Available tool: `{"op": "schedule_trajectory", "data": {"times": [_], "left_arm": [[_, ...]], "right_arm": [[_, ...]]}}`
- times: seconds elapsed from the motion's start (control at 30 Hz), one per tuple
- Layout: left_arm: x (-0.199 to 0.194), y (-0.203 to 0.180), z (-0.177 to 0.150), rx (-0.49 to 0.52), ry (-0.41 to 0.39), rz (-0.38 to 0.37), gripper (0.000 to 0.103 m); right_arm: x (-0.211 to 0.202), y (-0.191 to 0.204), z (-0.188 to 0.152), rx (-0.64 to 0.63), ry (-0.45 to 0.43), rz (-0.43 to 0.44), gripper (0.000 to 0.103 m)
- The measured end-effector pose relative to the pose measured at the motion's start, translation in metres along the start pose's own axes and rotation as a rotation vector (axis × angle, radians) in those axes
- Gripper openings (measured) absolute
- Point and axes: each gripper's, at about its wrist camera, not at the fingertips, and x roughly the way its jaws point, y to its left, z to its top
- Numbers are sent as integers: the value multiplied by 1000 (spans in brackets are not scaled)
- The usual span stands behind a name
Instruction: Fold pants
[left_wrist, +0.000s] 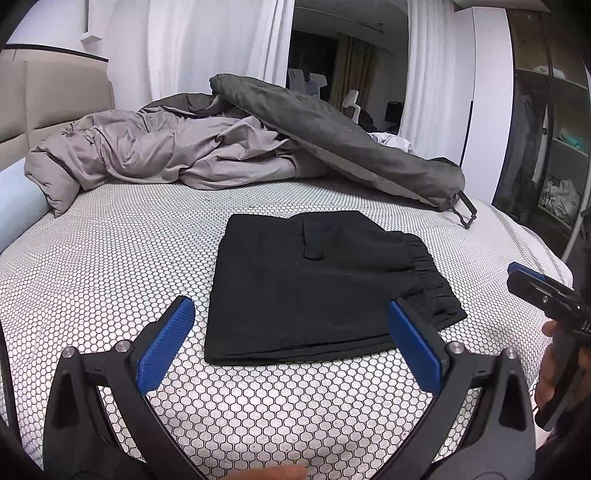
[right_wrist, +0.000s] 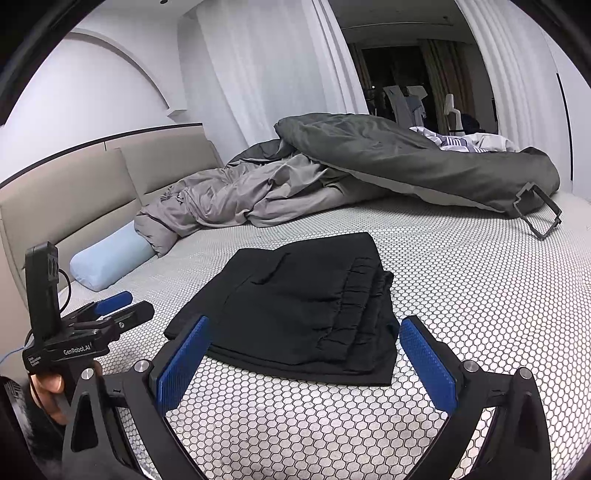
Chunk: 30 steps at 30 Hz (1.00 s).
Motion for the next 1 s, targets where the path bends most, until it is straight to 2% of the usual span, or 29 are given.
{"op": "schedule_trajectory", "data": {"times": [1.0], "left_arm": [[0,-4,-1,23,-16,16,102]], "right_arm": [[0,-3,3,-4,-17,-21,103]]}}
